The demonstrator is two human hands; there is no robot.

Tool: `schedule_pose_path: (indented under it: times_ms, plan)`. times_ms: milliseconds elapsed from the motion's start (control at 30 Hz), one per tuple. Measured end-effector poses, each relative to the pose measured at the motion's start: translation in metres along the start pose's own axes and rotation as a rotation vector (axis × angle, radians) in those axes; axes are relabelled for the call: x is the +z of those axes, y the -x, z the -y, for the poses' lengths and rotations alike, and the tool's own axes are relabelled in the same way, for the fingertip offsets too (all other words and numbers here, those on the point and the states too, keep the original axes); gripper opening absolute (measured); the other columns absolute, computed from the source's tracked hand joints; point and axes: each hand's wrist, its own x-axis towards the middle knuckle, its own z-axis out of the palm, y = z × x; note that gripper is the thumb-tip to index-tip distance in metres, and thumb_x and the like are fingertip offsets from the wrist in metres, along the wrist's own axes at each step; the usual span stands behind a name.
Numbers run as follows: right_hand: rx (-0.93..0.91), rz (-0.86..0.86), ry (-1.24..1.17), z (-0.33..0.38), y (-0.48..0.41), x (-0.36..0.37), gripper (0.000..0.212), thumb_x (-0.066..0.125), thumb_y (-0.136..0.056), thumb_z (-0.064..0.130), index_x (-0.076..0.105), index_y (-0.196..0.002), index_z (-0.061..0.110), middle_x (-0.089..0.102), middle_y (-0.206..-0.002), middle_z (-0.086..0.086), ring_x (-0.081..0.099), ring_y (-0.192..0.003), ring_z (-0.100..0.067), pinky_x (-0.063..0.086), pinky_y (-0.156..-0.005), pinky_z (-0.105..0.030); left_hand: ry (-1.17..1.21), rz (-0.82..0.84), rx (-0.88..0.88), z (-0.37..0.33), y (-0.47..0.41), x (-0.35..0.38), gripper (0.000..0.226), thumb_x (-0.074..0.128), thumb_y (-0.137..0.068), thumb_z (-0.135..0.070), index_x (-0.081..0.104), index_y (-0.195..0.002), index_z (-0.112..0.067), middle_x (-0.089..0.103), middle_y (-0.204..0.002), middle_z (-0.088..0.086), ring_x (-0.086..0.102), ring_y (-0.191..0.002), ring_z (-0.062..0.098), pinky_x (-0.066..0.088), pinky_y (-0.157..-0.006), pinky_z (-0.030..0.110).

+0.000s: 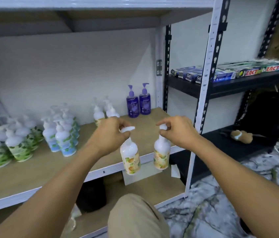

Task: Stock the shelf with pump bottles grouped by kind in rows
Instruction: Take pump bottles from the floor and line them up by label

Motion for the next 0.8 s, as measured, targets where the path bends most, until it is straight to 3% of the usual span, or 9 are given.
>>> schedule_pose_path:
  times_ms: [133, 267, 367, 600, 800]
  plan:
    - [-0.030, -0.021, -0.011, 0.017, -0.037, 0.002, 0.030, 0.067, -0.088, 0.026, 0.073, -0.118, 0.031, 0.072, -0.112, 0.002, 0.063, -0.109, -0.023, 0.045, -0.101, -0.044, 0.005, -0.040, -0.044, 0.015, -0.007, -0.026, 0.011, 0.070, -0.090, -0.030, 0.075, -0.098, -0.025, 0.070, -0.087, -0.008, 0.066, -0.073, 0.004, 0.051, -0.072, 0.022]
    - [-0.033, -0.029, 0.015, 0.022, -0.072, 0.011, 0.029, 0.066, -0.090, 0.028, 0.073, -0.118, 0.033, 0.072, -0.119, 0.003, 0.061, -0.116, -0.021, 0.041, -0.106, -0.047, -0.048, -0.068, -0.070, 0.031, -0.019, -0.041, 0.011, 0.069, -0.088, -0.024, 0.074, -0.097, -0.029, 0.070, -0.090, -0.007, 0.064, -0.081, 0.008, 0.046, -0.071, 0.024]
    - [-0.018, -0.018, 0.102, 0.021, -0.094, 0.019, 0.030, 0.063, -0.092, 0.031, 0.070, -0.120, 0.034, 0.069, -0.124, 0.005, 0.057, -0.120, -0.022, 0.032, -0.109, -0.048, -0.096, -0.085, -0.075, 0.045, -0.028, -0.044, 0.019, 0.068, -0.088, -0.023, 0.074, -0.107, -0.025, 0.069, -0.101, -0.005, 0.060, -0.091, 0.010, 0.042, -0.074, 0.022]
    - [0.086, -0.018, 0.135, 0.004, -0.113, 0.049, 0.040, 0.054, -0.094, 0.023, 0.062, -0.131, 0.037, 0.066, -0.128, -0.003, 0.057, -0.120, -0.027, 0.029, -0.106, -0.043, -0.106, -0.135, -0.076, 0.066, -0.044, -0.045, 0.014, 0.069, -0.091, -0.027, 0.074, -0.104, -0.024, 0.067, -0.097, -0.006, 0.059, -0.091, 0.011, 0.042, -0.072, 0.023]
    - [-0.032, -0.105, 0.156, -0.006, -0.096, 0.067, 0.054, 0.063, -0.090, 0.027, 0.051, -0.141, 0.036, 0.058, -0.131, 0.000, 0.055, -0.122, -0.025, 0.030, -0.104, -0.047, -0.128, -0.112, -0.105, 0.080, -0.056, -0.040, 0.016, 0.068, -0.092, -0.026, 0.073, -0.106, -0.023, 0.065, -0.094, -0.007, 0.055, -0.084, 0.007, 0.033, -0.060, 0.009]
